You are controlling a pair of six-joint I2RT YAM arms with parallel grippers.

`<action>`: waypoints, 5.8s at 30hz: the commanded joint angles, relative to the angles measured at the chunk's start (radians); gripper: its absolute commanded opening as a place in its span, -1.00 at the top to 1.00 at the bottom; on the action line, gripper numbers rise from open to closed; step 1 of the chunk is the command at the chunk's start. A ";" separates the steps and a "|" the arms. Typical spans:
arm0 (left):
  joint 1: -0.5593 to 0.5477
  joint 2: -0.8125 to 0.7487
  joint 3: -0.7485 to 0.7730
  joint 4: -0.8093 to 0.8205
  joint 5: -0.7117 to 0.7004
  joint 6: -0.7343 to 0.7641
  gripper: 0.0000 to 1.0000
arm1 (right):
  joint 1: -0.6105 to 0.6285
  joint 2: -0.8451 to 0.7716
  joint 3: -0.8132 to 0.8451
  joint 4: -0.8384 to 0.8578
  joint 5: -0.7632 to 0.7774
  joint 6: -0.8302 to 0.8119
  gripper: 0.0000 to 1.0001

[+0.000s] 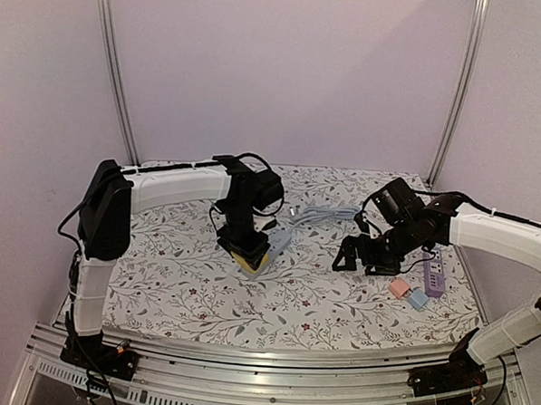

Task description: Insert the plug

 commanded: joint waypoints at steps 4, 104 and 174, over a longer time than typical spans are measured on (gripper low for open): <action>0.001 -0.117 -0.165 -0.287 0.031 0.007 1.00 | -0.003 0.025 0.023 0.013 -0.011 -0.011 -0.97; 0.278 -0.264 -0.403 -0.035 0.352 0.300 1.00 | 0.036 -0.050 -0.160 0.138 -0.019 0.101 -0.97; 0.168 -0.183 -0.362 -0.042 0.287 0.318 1.00 | 0.040 -0.066 -0.220 0.184 -0.028 0.120 -0.97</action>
